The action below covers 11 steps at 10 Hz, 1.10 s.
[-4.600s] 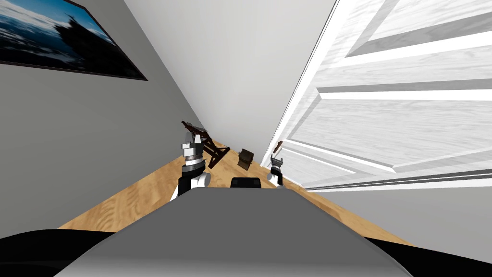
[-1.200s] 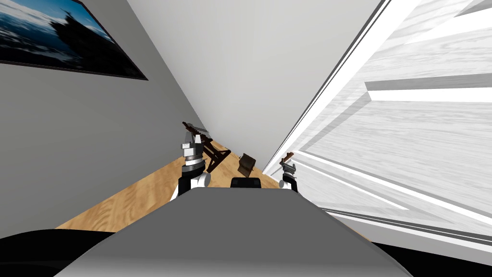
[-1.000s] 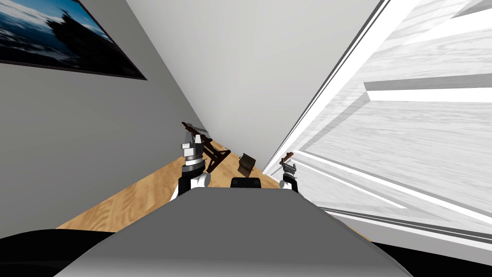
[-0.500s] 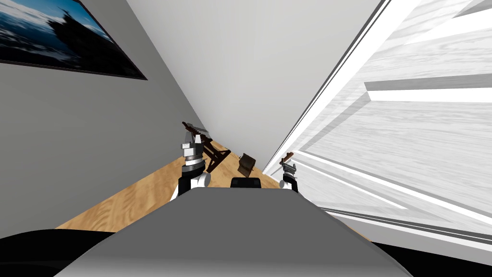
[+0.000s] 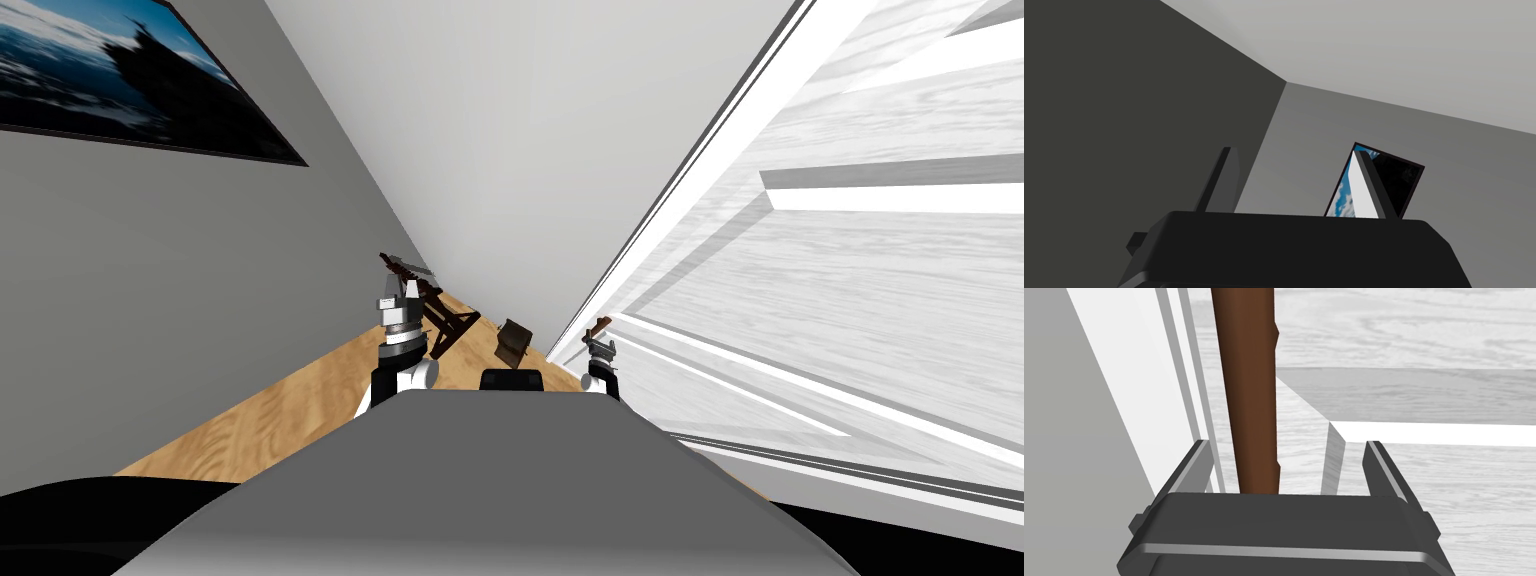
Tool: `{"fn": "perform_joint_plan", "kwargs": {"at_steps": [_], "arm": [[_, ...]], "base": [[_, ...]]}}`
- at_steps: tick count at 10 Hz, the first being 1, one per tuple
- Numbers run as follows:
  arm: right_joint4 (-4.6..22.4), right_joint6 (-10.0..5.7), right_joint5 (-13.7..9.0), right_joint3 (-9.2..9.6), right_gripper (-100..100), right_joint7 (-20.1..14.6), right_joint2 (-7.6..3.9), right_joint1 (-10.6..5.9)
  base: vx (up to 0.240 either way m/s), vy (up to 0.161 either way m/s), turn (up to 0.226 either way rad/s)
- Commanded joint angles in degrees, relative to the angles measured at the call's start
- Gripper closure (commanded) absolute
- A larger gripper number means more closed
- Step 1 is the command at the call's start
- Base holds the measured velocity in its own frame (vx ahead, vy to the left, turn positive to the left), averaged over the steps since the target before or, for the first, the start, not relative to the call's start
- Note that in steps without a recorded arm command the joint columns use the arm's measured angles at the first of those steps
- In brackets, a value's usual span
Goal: Pull the door open
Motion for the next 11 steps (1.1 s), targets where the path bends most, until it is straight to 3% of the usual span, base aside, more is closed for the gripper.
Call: {"fn": "perform_joint_plan", "kwargs": {"at_steps": [1, 11], "arm": [[0.06, -0.01, 0.00, -0.01, -100, -0.01, 0.01, -0.04], [0.33, 0.10, -0.02, -0.34, -100, 0.34, 0.31, -0.48]], "base": [[-0.001, -0.004, 0.010], [0.000, 0.002, -0.004]]}}
